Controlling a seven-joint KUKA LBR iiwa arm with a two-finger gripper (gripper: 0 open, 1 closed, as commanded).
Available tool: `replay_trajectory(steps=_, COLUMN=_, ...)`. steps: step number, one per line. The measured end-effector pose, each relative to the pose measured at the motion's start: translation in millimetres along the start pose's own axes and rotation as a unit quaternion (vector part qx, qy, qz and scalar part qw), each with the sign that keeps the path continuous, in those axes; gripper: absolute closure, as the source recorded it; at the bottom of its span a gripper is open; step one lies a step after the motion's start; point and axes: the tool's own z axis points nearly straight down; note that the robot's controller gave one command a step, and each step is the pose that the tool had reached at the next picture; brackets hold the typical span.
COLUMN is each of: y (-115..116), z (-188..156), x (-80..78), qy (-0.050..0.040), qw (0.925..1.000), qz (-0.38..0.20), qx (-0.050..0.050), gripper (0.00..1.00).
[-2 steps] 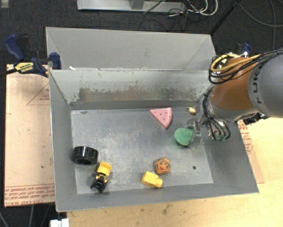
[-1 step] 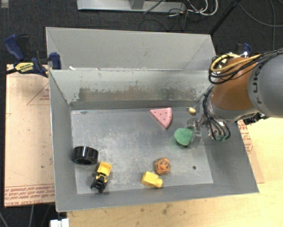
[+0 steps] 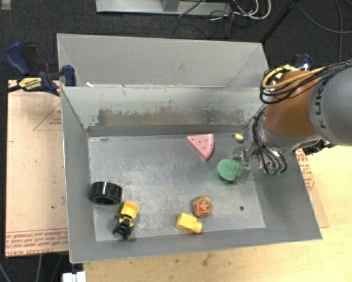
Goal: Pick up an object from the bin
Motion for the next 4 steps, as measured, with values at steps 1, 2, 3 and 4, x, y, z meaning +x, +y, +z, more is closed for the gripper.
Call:
replay_trajectory(steps=1, y=0, z=-9, x=1.6, qy=0.0035, qw=1.0000, qz=0.000, qx=0.000, gripper=1.00)
replay_trajectory(steps=2, y=0, z=-28, x=1.2, qy=0.0029, qw=1.0000, qz=0.000, qx=0.000, gripper=1.00)
replay_trajectory(steps=3, y=0, z=-40, x=-1.1, qy=-0.0018, qw=1.0000, qz=0.000, qx=0.000, gripper=1.00)
replay_trajectory(steps=4, y=0, z=-44, x=-1.1, qy=-0.0016, qw=1.0000, qz=0.000, qx=0.000, gripper=1.00)
